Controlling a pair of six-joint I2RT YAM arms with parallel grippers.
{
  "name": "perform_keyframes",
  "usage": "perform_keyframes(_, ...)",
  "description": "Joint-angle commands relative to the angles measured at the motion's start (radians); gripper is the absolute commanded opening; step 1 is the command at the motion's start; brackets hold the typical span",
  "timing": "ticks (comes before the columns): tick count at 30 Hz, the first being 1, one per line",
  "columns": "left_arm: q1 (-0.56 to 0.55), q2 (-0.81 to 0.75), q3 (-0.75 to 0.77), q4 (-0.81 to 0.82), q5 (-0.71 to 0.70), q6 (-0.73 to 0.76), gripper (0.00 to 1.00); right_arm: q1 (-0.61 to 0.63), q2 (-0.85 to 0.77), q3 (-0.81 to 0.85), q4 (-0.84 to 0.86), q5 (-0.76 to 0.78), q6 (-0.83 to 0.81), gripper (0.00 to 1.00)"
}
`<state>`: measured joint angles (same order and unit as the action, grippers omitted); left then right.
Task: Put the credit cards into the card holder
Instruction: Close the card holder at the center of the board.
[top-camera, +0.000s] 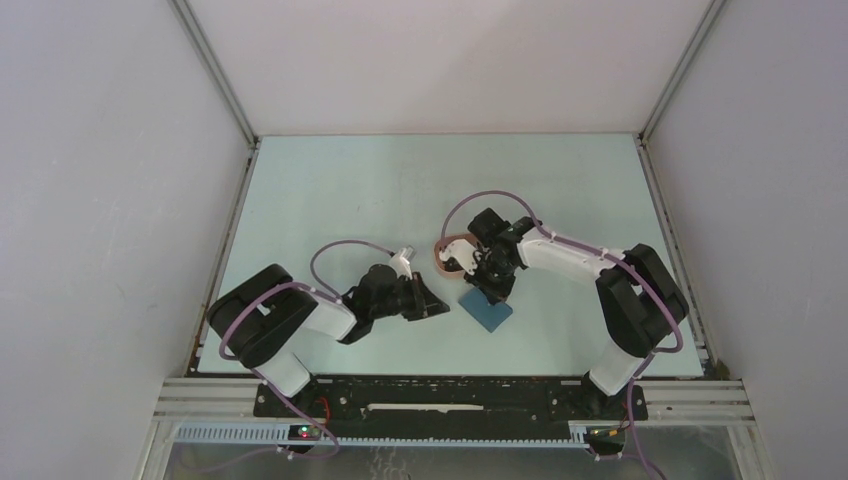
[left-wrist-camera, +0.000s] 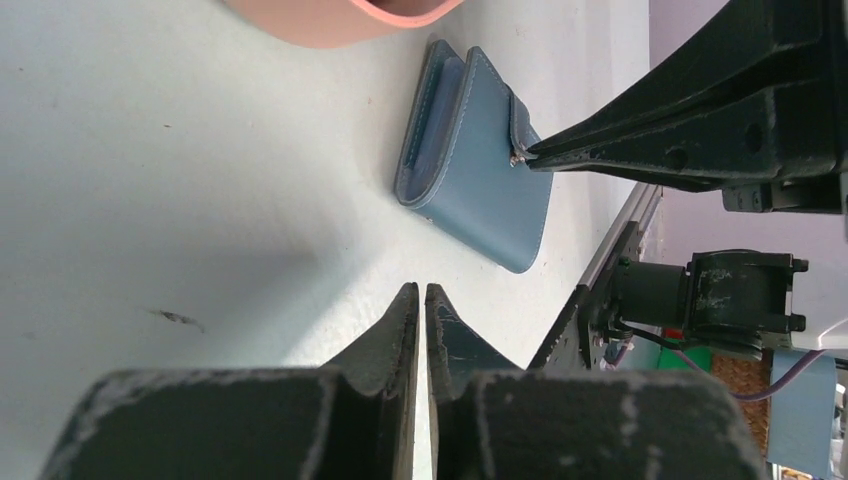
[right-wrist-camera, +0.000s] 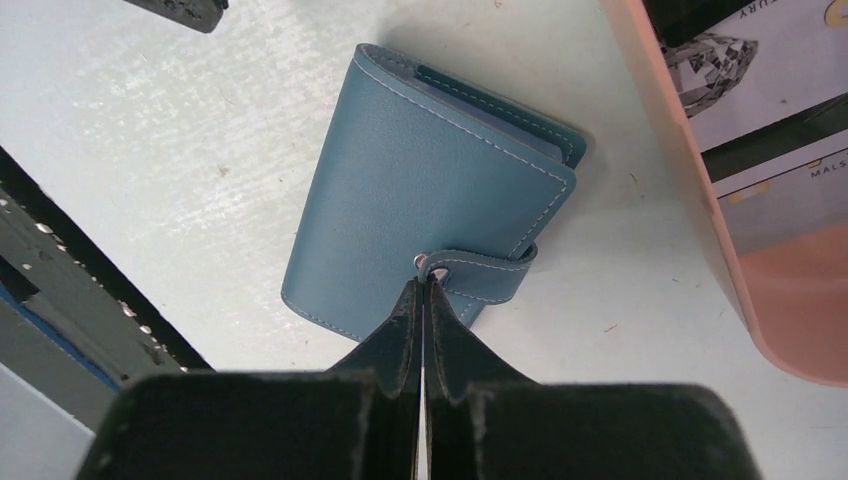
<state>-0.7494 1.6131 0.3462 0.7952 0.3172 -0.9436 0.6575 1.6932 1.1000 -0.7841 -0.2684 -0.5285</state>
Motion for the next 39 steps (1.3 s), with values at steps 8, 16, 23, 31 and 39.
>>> perform_keyframes(8,0.031,-0.086,-0.058,-0.002,-0.015,0.013,0.1,0.104,0.021,-0.037,-0.008,0.115,-0.02,0.0)
perform_keyframes(16,0.04,-0.137,-0.065,-0.065,-0.026,0.04,0.1,0.146,0.034,-0.036,-0.01,0.116,-0.021,0.0)
perform_keyframes(23,0.041,-0.143,-0.07,-0.067,-0.025,0.042,0.1,0.161,0.044,-0.022,-0.025,0.077,-0.023,0.0)
perform_keyframes(31,0.042,-0.148,-0.074,-0.068,-0.018,0.045,0.1,0.145,-0.002,-0.02,-0.039,0.011,-0.041,0.0)
perform_keyframes(39,0.042,-0.15,-0.074,-0.068,-0.014,0.045,0.1,0.124,0.017,-0.021,-0.043,0.003,-0.039,0.0)
